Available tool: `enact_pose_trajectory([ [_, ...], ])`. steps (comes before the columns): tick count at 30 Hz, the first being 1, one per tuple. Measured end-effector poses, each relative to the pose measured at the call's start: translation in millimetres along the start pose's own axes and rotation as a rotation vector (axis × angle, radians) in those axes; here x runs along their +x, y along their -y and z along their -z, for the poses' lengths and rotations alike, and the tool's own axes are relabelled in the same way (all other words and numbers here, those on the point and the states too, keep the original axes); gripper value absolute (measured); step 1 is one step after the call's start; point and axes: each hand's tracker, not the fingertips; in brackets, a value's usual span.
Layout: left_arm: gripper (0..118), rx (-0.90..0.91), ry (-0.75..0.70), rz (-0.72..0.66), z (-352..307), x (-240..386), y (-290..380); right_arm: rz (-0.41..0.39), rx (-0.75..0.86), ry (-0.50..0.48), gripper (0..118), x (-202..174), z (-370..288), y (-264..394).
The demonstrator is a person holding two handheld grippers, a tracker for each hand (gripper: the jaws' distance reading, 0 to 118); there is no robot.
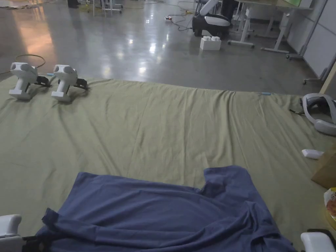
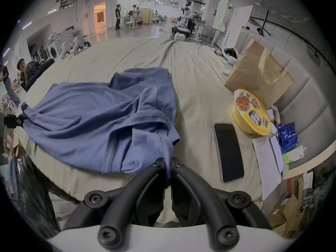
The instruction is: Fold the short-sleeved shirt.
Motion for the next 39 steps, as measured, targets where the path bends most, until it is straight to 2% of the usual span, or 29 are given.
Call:
enact_pose_trajectory([
  [4, 8, -0.047, 0.015, -0.038, 6, -14, 19, 0.007, -0.056, -0.002, 7, -2, 8, 23],
  [8, 8, -0.09, 0.005, -0.039, 23, -19, 34, -0.021, -0.112, 0.02, 7, -9, 23, 40],
  [11, 8, -0.097, 0.003, -0.055, 36, -22, 40, -0.007, -0.133, 0.018, 7, -10, 38, 49],
  [15, 10, -0.091, 0.0, -0.047, 34, -19, 36, -0.003, -0.098, 0.018, 9, -13, 41, 51],
  [16, 13, -0.088, -0.005, -0.034, 33, -16, 34, -0.004, -0.07, 0.016, 16, -14, 37, 50],
  [17, 22, -0.079, -0.012, -0.022, 31, -13, 33, -0.01, -0.065, 0.02, 34, -15, 32, 46],
  [18, 34, -0.07, -0.025, -0.01, 29, -10, 31, -0.011, -0.048, 0.032, 43, -16, 27, 41],
  [20, 41, -0.002, -0.057, 0.014, 19, -5, 26, 0.005, 0.043, 0.037, 48, -16, 10, 30],
  [21, 41, 0.03, -0.045, 0.013, 15, -2, 23, 0.016, 0.082, 0.038, 48, -16, 2, 24],
  [22, 48, 0.063, -0.027, 0.009, 4, 6, 19, 0.024, 0.131, 0.046, 59, -18, -6, 14],
  [23, 53, 0.103, -0.013, 0.009, -9, 17, 14, 0.027, 0.183, 0.061, 76, -20, -16, 6],
  [24, 55, 0.143, -0.008, 0.022, -15, 24, 10, 0.035, 0.233, 0.068, 79, -22, -24, -2],
  [30, 59, 0.381, -0.049, 0.158, -50, 81, -16, 0.091, 0.521, -0.007, 79, -46, -61, -46],
  [34, 58, 0.537, -0.073, 0.204, -49, 99, -32, 0.1, 0.675, 0.019, 75, -72, -71, -63],
  [35, 58, 0.575, -0.075, 0.207, -49, 105, -34, 0.094, 0.707, 0.025, 69, -79, -72, -66],
  [37, 56, 0.636, -0.073, 0.198, -53, 117, -38, 0.098, 0.76, 0.011, 48, -90, -75, -72],
  [39, 35, 0.695, -0.079, 0.201, -59, 131, -40, 0.117, 0.805, 0.004, 24, -99, -76, -78],
])
